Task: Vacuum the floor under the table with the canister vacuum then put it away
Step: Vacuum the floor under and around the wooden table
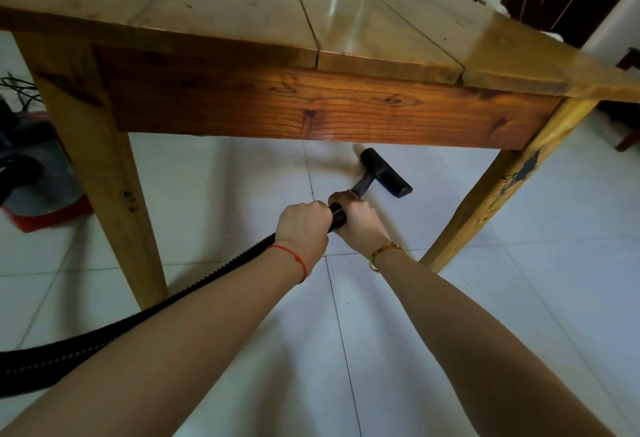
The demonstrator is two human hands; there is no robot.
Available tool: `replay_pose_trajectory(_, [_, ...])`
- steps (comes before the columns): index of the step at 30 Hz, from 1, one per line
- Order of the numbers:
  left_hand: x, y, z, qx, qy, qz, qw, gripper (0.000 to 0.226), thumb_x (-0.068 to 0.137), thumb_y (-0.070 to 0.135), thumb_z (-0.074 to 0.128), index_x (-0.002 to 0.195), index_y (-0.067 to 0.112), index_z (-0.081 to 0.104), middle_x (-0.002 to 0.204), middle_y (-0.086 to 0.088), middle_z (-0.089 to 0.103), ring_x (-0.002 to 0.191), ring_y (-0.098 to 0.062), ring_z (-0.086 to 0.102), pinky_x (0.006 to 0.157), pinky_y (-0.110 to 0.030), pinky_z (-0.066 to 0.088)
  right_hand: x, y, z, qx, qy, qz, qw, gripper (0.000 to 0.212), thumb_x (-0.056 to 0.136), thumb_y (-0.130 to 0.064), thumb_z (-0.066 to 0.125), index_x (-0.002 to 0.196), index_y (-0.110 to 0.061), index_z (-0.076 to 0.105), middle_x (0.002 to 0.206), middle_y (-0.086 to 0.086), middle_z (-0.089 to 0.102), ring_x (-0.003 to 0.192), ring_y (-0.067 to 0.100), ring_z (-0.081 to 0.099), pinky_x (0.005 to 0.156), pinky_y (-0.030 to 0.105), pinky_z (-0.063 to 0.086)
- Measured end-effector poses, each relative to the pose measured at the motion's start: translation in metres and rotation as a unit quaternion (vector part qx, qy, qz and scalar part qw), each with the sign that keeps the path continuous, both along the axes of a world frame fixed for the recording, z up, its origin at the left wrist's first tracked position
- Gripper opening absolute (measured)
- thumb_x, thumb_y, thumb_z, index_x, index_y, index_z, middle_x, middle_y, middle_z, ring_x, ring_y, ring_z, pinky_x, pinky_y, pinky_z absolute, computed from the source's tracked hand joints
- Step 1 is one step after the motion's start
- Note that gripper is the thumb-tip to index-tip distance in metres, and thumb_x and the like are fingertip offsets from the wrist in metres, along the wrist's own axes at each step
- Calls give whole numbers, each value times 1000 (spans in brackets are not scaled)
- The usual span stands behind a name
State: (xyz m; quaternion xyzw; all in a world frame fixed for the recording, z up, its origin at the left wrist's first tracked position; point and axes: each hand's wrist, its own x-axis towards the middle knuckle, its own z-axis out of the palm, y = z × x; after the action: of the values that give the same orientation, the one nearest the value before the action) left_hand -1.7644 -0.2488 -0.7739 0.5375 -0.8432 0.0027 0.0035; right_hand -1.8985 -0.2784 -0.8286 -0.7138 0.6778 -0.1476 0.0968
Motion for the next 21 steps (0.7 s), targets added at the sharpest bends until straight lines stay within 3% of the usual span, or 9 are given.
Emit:
replay_pose_trajectory(11, [80,64,21,2,-2,26,1000,17,92,12,49,108,9,53,101,-5,63,87,-23,62,63,-28,36,76,52,11,-39,-60,98,993,20,75,-9,70,92,-11,60,96,8,63,82,27,62,76,41,54])
replay_pose_trajectory(17, [144,121,35,1,-10,61,998,15,91,18,51,105,13,54,78,1,48,67,-19,51,59,-28,40,141,98,19,-26,-96,162,982,27,75,-12,73,99,-13,61,108,6,64,91,28,64,84,43,53])
replay_pose_trajectory(21, [177,153,45,8,-17,85,996,17,91,21,52,106,13,52,88,-2,59,78,-22,61,61,-29,39,176,120,24,-21,-109,202,973,30,74,-12,75,100,-17,61,108,4,65,90,26,65,84,40,54])
